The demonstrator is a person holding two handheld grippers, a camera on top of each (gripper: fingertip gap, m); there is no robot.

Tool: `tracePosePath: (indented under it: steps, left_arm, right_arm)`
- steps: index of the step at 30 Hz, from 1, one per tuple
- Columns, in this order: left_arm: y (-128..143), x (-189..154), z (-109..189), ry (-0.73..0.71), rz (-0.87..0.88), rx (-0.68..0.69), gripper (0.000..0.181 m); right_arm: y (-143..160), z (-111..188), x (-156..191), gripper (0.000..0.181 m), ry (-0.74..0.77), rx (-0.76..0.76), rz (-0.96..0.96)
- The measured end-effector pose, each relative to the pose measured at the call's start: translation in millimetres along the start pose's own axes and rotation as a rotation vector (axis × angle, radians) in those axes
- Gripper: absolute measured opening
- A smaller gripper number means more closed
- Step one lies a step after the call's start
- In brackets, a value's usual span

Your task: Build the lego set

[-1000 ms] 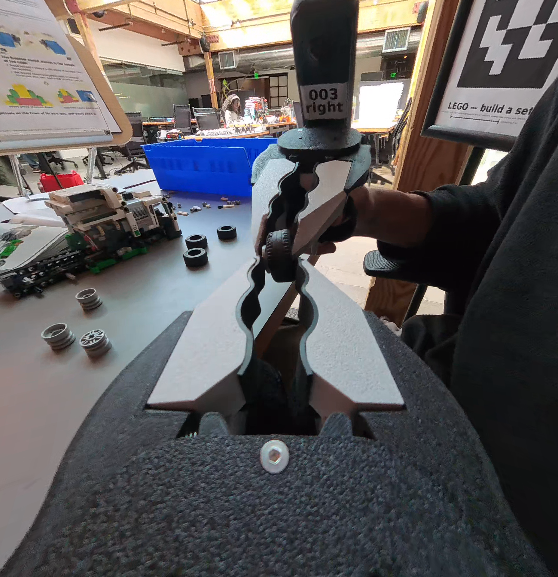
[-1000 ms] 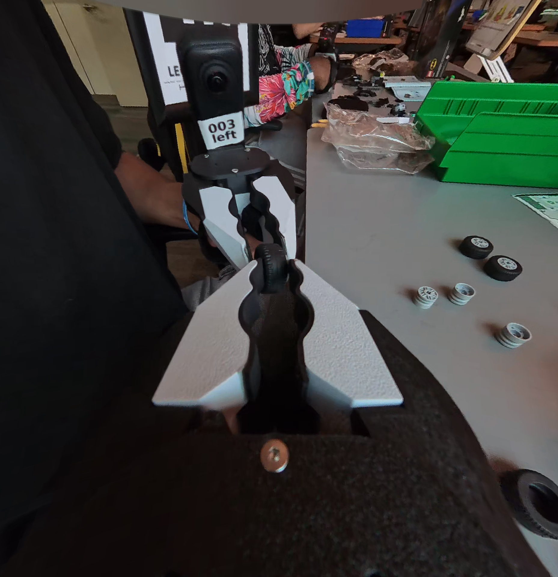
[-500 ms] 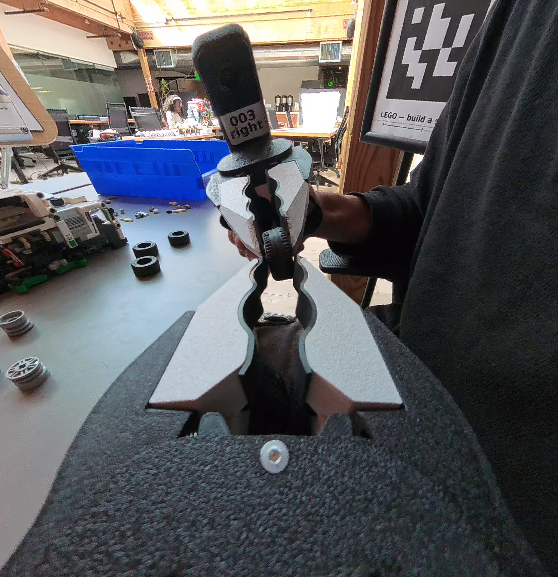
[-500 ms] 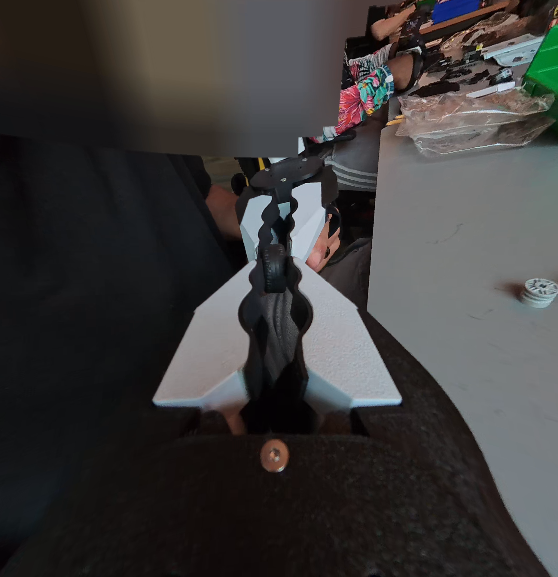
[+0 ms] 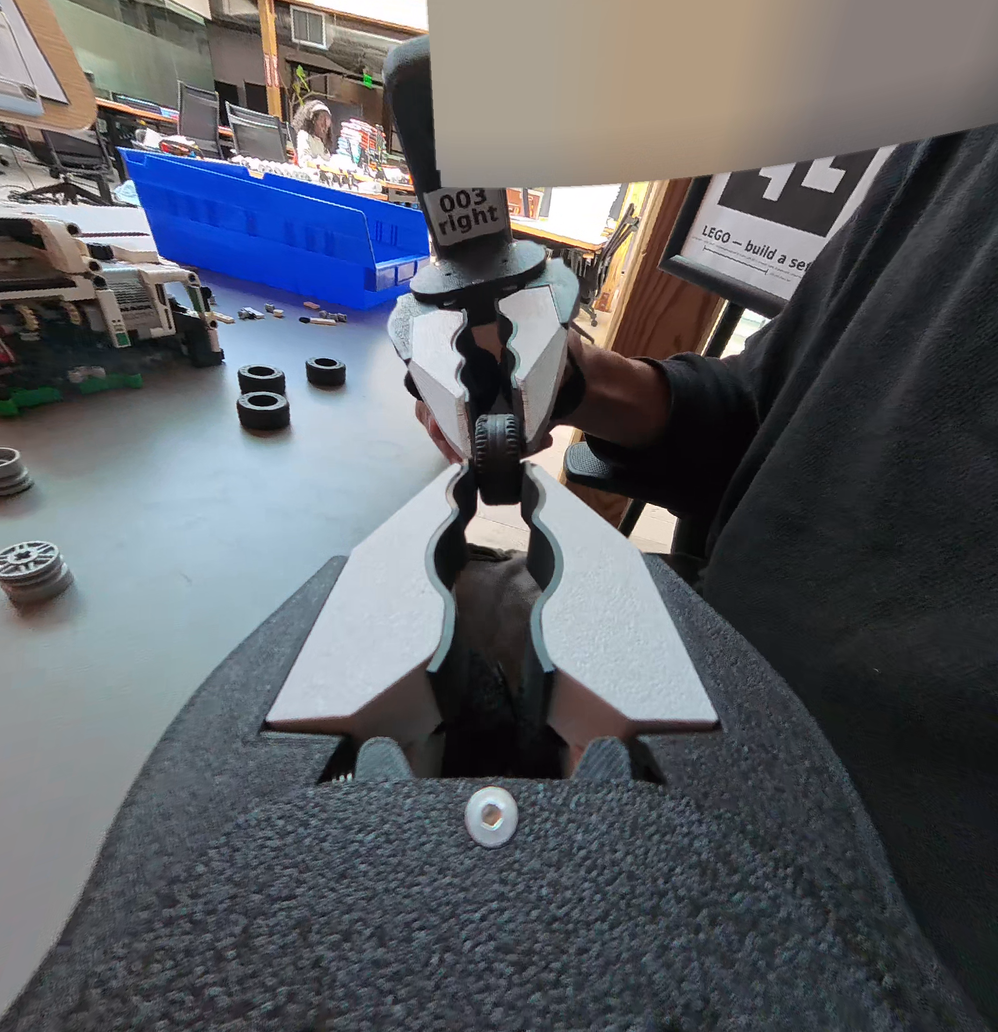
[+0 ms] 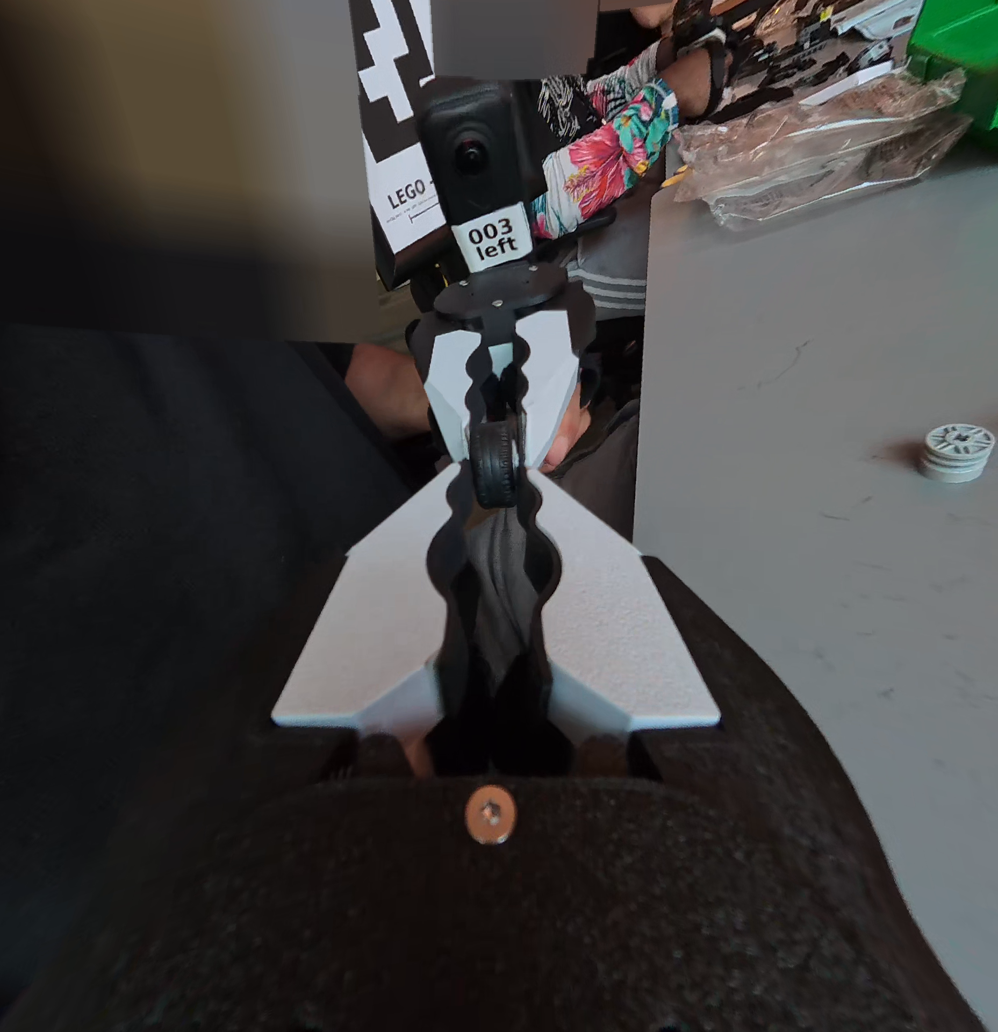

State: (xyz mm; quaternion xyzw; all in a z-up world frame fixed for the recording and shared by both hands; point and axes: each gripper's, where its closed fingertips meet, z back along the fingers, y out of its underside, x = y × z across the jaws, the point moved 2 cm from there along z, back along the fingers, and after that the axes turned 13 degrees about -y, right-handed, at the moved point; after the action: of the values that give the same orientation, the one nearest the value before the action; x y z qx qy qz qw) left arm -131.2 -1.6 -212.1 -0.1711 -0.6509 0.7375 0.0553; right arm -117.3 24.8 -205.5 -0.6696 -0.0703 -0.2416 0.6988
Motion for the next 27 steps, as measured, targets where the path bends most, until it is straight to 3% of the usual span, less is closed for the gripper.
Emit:
tracePosePath:
  steps: [7,14,17,19,22,25,27]
  left_arm:
    - [-5,-7,4,0.063,0.001,-0.019,0.014]
    - [-5,10,-2,-0.026,0.117,0.007,0.013]
    - [-5,16,-5,-0.039,0.207,0.008,0.014]
    - [-2,22,-5,-0.138,0.083,0.016,0.025]
    - [2,34,-4,-0.353,-0.280,0.070,0.053]
    - [1,32,-6,-0.485,-0.594,0.079,0.054]
    - [1,24,-9,-0.493,-0.680,0.079,0.048]
  right_arm:
    - [-3,-2,6,0.014,-0.159,-0.094,-0.229]
    - [-7,4,-12,0.015,0.014,-0.103,-0.119]
    - [-7,7,-18,0.014,0.025,-0.136,-0.196]
    - [-5,10,-27,0.014,0.033,-0.167,-0.338]
    - [-6,15,-34,0.014,-0.023,-0.274,-0.543]
    - [-3,13,-34,0.014,-0.024,-0.267,-0.580]
    - [-4,7,-28,0.014,-0.068,-0.279,-0.610]
